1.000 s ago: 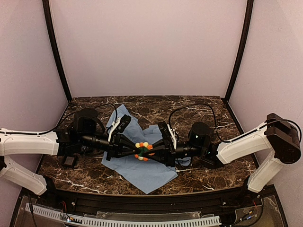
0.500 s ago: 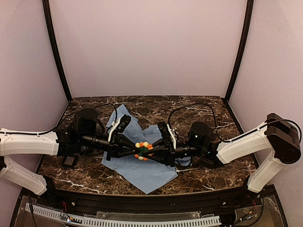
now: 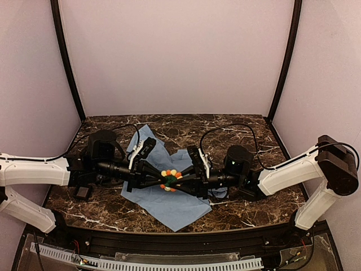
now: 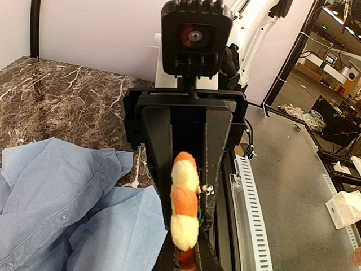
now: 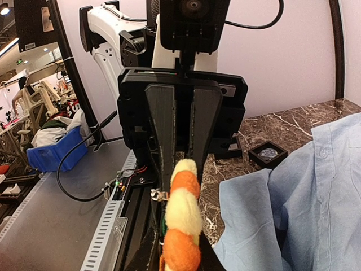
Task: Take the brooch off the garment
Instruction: Close the brooch.
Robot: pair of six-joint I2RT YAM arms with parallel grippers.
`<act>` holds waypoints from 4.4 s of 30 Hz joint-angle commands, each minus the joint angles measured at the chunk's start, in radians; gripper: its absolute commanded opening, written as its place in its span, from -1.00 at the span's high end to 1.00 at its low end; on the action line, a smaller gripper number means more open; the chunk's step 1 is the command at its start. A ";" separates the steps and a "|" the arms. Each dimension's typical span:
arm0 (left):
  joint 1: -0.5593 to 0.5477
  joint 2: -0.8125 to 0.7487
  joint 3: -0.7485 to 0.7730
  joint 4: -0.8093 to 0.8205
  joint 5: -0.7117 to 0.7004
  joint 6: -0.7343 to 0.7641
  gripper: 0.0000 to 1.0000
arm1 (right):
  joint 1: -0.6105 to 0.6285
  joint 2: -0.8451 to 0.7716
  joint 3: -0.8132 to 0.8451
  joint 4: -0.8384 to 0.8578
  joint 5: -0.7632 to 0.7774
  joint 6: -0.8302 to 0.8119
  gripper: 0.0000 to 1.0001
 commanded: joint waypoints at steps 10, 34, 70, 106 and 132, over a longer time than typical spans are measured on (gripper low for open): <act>-0.012 -0.019 -0.012 0.018 0.042 -0.004 0.98 | -0.016 0.007 0.022 -0.003 0.058 0.017 0.75; -0.011 -0.010 -0.007 0.010 0.044 -0.004 0.98 | -0.016 0.023 0.094 -0.156 0.094 0.025 0.76; -0.011 -0.002 -0.005 0.009 0.043 -0.003 0.98 | -0.016 0.008 0.138 -0.279 0.117 -0.029 0.56; -0.010 -0.008 -0.008 0.010 0.025 -0.006 0.98 | -0.016 -0.057 0.040 -0.151 0.163 -0.003 0.62; -0.010 -0.001 -0.005 0.010 0.014 -0.006 0.64 | -0.016 -0.021 0.084 -0.195 0.178 0.018 0.74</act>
